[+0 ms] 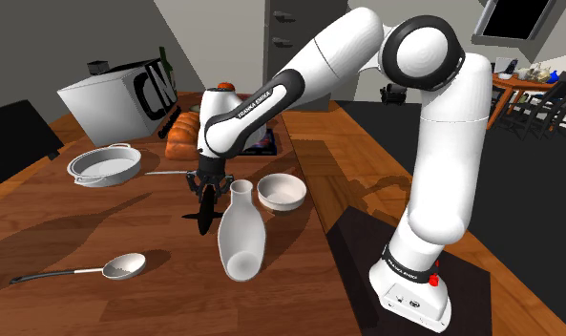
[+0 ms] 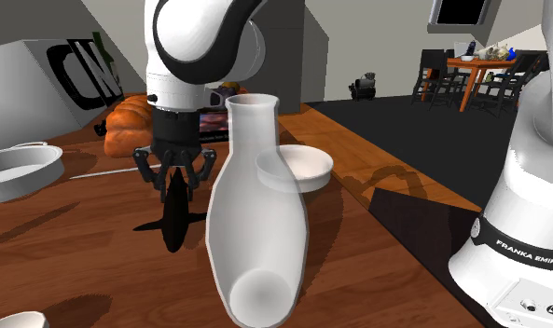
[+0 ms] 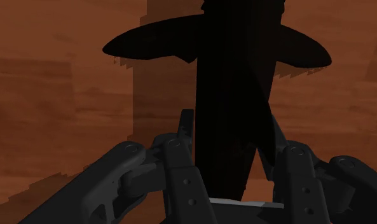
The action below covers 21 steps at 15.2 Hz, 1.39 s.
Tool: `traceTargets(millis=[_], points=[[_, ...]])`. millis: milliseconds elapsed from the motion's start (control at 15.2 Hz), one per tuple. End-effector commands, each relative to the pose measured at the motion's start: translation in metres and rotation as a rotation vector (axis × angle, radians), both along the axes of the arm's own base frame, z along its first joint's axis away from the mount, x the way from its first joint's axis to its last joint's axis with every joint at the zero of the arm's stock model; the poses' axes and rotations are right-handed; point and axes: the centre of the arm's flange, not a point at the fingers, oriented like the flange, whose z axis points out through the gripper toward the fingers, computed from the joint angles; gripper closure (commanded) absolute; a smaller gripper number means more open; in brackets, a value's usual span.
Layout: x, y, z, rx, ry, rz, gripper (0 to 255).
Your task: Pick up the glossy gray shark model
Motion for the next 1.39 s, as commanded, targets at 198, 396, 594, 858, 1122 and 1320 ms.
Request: traceTargets(millis=[198, 396, 594, 858, 1122, 1320], points=[[0.0, 0.0, -0.001, -0.001, 0.002, -0.001, 255], [0.0, 0.0, 0.015, -0.001, 0.002, -0.001, 255], [0.0, 0.0, 0.031, -0.001, 0.002, -0.001, 255], [0.0, 0.0, 0.052, -0.001, 0.002, -0.001, 255], [0.0, 0.0, 0.073, -0.001, 0.002, -0.001, 255], [0.0, 0.0, 0.079, -0.001, 0.002, -0.001, 255]])
